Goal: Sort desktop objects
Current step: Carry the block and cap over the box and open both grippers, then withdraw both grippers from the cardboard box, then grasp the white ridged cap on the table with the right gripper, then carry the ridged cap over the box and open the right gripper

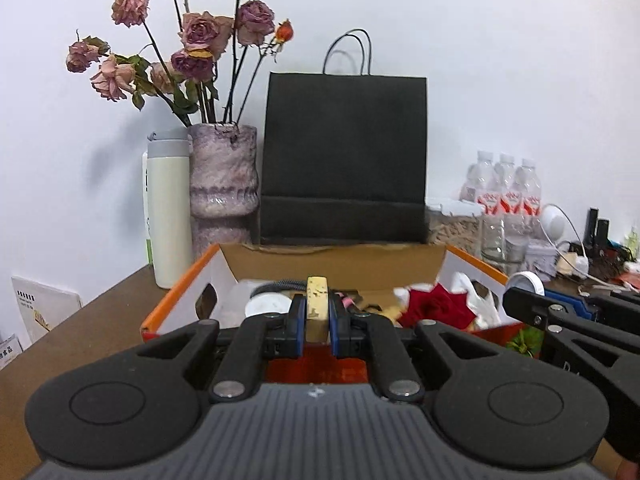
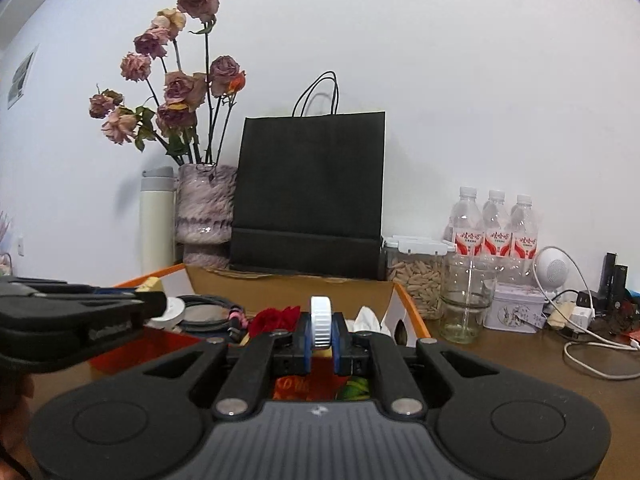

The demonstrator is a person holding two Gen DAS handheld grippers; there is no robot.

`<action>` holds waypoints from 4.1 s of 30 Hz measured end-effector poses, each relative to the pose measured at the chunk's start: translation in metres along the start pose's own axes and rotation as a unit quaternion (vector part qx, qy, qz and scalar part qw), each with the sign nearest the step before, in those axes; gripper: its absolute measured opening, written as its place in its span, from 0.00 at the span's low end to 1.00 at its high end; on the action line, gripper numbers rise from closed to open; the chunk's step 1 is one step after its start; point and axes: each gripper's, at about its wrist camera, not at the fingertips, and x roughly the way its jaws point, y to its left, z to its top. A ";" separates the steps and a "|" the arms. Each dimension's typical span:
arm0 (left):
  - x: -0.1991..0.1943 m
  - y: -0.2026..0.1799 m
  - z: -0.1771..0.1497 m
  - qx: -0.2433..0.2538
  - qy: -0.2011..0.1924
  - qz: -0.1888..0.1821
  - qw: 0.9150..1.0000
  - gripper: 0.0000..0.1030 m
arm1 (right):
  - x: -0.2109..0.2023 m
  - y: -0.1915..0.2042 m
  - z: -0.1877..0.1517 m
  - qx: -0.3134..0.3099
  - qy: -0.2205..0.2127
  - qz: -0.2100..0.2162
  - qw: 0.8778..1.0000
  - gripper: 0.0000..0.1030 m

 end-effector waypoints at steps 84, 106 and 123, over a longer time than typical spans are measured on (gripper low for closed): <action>-0.023 0.031 -0.017 0.035 0.022 0.038 0.998 1.00 | -0.022 0.007 -0.005 0.003 0.054 0.035 0.998 1.00; 0.000 0.069 -0.040 -0.001 0.230 0.028 0.973 1.00 | 0.045 0.026 -0.016 0.082 0.221 0.035 0.971 0.37; 0.000 0.069 -0.038 -0.007 0.226 0.026 0.974 1.00 | -0.009 0.001 -0.014 0.064 0.171 0.032 0.983 0.37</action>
